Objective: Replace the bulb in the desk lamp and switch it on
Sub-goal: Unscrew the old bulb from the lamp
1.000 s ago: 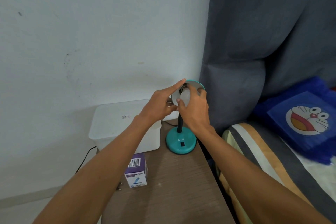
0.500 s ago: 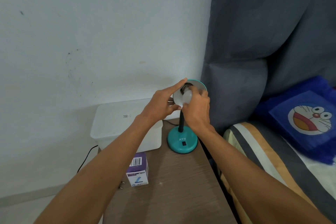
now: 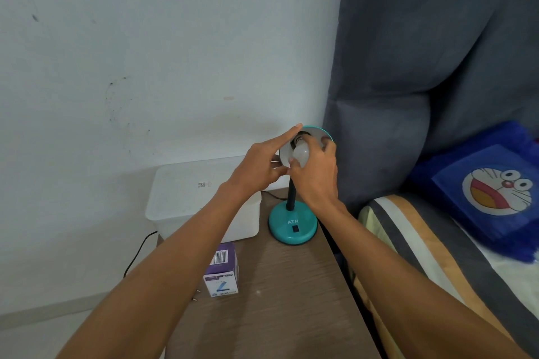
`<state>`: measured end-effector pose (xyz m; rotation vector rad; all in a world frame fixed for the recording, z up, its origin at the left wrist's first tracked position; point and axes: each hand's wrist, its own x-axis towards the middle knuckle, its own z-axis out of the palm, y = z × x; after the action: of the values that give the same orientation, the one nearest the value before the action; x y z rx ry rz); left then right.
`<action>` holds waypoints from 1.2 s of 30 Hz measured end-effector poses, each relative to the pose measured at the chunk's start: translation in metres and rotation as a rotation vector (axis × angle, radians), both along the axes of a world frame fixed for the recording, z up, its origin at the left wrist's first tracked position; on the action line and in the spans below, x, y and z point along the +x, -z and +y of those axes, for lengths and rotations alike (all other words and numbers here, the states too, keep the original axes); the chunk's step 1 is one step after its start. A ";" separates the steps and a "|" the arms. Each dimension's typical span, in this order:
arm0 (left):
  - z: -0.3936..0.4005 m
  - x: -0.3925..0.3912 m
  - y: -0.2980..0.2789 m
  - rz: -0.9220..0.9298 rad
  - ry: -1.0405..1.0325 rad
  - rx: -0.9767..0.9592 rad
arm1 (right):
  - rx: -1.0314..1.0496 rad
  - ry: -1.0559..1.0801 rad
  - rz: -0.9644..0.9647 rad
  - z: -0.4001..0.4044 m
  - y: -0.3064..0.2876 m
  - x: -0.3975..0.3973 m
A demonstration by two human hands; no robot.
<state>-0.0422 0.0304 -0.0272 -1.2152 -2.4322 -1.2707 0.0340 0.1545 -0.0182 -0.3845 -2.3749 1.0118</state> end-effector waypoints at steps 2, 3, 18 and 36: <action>0.000 0.000 0.000 -0.008 -0.001 0.001 | -0.036 0.020 -0.012 0.000 0.001 -0.001; -0.001 0.000 0.000 -0.019 0.000 0.000 | -0.037 0.021 -0.029 0.002 0.000 -0.001; 0.000 0.003 0.000 -0.039 -0.005 -0.001 | 0.108 -0.013 -0.127 0.015 -0.008 0.003; 0.001 0.002 0.000 -0.032 -0.027 -0.014 | 0.345 0.005 -0.189 0.011 -0.012 0.005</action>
<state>-0.0403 0.0315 -0.0268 -1.1710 -2.4756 -1.2775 0.0386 0.1656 -0.0059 -0.3677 -2.6535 0.5651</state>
